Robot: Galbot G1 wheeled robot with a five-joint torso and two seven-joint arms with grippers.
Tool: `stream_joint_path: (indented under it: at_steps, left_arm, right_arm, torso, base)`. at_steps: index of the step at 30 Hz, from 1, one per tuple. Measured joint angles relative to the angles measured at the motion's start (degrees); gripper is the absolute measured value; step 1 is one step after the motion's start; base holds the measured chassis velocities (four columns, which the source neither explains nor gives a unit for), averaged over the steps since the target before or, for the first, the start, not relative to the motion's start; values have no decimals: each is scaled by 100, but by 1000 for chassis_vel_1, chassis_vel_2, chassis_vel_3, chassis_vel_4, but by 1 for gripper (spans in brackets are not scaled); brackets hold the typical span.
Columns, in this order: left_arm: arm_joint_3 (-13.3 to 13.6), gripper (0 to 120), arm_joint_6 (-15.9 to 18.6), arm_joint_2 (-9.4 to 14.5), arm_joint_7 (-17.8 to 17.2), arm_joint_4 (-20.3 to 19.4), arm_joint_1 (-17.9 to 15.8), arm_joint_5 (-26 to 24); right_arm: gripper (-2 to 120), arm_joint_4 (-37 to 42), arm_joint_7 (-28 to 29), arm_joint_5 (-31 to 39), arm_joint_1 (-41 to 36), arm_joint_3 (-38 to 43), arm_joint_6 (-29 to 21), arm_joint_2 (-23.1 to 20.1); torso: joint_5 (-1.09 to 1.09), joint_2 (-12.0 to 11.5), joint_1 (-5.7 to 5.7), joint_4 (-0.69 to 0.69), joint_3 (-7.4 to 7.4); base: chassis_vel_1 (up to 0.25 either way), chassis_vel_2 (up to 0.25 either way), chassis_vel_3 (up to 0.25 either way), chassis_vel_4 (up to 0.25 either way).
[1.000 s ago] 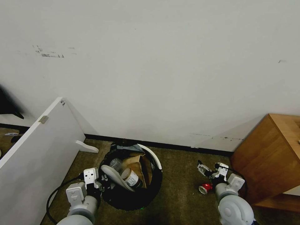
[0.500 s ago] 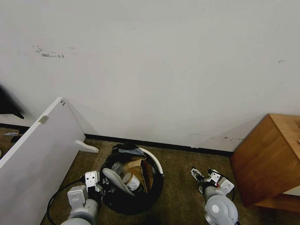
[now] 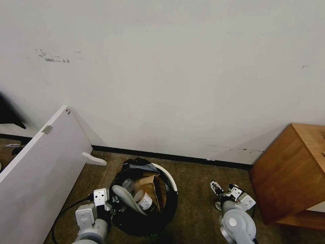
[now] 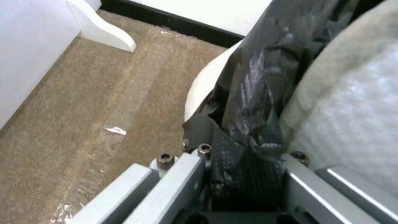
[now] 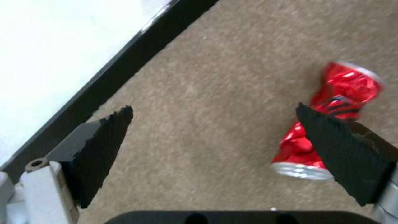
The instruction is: Pick up the trash bin, then pick up the garbage from the floor and place it into the trash bin.
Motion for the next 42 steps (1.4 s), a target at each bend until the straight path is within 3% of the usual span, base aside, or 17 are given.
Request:
stream_joint_path:
  at_steps: [42]
  left_arm:
    - [74, 0, -19, 144, 1, 39, -50, -9]
  right_arm:
    - [100, -666, -145, -57, 47, 675, 162, 333]
  torso:
    - [0, 0, 0, 0, 0]
  base:
    - [0, 0, 0, 0]
